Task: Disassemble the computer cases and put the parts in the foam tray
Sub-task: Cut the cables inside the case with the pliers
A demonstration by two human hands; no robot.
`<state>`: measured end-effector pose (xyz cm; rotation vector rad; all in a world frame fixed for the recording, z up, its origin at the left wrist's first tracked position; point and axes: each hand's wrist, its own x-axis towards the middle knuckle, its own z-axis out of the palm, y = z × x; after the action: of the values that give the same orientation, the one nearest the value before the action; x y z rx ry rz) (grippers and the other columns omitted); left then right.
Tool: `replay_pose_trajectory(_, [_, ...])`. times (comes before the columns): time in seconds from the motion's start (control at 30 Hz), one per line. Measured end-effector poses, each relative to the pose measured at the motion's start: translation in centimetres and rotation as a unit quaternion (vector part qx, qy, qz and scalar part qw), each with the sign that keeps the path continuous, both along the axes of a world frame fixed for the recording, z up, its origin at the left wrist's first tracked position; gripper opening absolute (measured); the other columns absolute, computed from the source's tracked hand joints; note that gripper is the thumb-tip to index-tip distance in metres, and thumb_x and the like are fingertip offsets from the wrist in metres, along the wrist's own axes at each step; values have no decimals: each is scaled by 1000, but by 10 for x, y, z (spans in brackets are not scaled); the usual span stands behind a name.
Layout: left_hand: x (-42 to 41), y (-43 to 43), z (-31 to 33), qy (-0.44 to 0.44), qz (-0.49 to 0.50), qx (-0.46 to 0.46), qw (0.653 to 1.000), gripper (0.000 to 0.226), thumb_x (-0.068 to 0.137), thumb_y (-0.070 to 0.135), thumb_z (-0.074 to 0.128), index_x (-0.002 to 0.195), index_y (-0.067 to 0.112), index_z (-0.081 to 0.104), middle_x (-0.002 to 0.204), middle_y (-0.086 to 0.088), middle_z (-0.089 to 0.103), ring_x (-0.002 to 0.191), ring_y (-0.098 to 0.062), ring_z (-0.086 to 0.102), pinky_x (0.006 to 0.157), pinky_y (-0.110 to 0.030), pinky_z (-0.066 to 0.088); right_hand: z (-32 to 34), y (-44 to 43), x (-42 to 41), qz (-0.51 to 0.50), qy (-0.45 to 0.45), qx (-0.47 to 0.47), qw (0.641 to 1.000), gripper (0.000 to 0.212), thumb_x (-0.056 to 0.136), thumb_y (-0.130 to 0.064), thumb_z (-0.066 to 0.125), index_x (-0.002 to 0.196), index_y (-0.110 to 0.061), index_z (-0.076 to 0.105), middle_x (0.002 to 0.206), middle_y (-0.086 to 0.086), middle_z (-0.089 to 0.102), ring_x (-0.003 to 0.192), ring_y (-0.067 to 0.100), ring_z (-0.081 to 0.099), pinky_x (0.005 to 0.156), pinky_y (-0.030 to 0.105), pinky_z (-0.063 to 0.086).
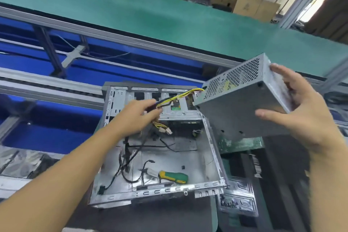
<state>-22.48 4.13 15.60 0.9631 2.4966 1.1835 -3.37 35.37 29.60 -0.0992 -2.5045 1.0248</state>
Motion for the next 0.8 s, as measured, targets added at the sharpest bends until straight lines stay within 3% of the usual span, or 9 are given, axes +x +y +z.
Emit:
replay_pose_trajectory(0.07, [10,12,19,36,-54,-26,998,26,98,48,51,80,31,62,69,22,63,57,-1,55,51,-15,35,0,-1,7,-34,13,12,999,95,56,-44,88,140,-51,47,139,-18,51,129,-4,47,98,2,35])
replay_pose_trajectory(0.17, [29,34,27,81,-72,-11,994,25,99,39,55,77,27,60,62,9,58,60,-3,54,53,-17,36,-2,-5,16,-78,20,93,992,94,60,-42,89,140,-56,43,124,-9,48,120,3,45,93,-3,28])
replay_pose_trajectory(0.27, [31,36,16,43,-41,-2,998,20,102,29,53,87,19,63,75,7,64,68,-6,55,64,-29,43,-6,-4,26,-85,5,105,991,96,61,-36,90,141,-57,42,118,-6,47,116,14,44,99,16,32])
replay_pose_trajectory(0.37, [27,26,-10,74,-6,-107,991,13,99,13,55,102,15,68,94,-2,62,90,-22,58,79,-38,46,-18,-3,32,-54,-39,93,993,95,59,-42,90,140,-57,42,115,-8,47,112,15,44,99,33,36])
replay_pose_trajectory(0.47, [33,18,-40,43,96,-167,980,9,95,11,60,99,17,66,90,-4,65,87,-28,61,71,-35,46,-41,-15,30,-31,-65,124,990,95,59,-47,91,141,-55,43,111,-8,48,106,14,43,98,34,33])
replay_pose_trajectory(0.53, [40,10,-53,-1,119,-190,975,6,96,17,61,96,24,61,86,-3,66,76,-22,61,61,-31,42,-55,-23,25,-21,-78,141,987,94,59,-51,89,141,-55,42,111,-6,48,106,16,44,99,39,34])
replay_pose_trajectory(0.6, [44,-4,-62,-20,114,-178,977,17,96,19,62,89,32,53,76,5,63,63,-8,56,53,-28,36,-63,-27,20,-12,-86,148,985,93,59,-55,87,141,-55,42,111,-5,48,105,18,45,100,45,37])
replay_pose_trajectory(0.7, [53,-24,-65,-75,152,-72,983,23,98,18,59,82,31,47,63,12,62,52,1,51,56,-30,38,-69,-29,10,-11,-85,133,987,93,57,-59,83,140,-57,42,109,-7,47,104,15,44,100,44,37])
replay_pose_trajectory(0.8, [58,-28,-61,-131,177,9,975,23,101,21,55,83,35,50,78,7,71,69,-7,61,72,-39,46,-73,-40,-4,-27,-94,112,989,93,57,-60,81,140,-59,39,108,-10,44,104,11,39,100,38,33])
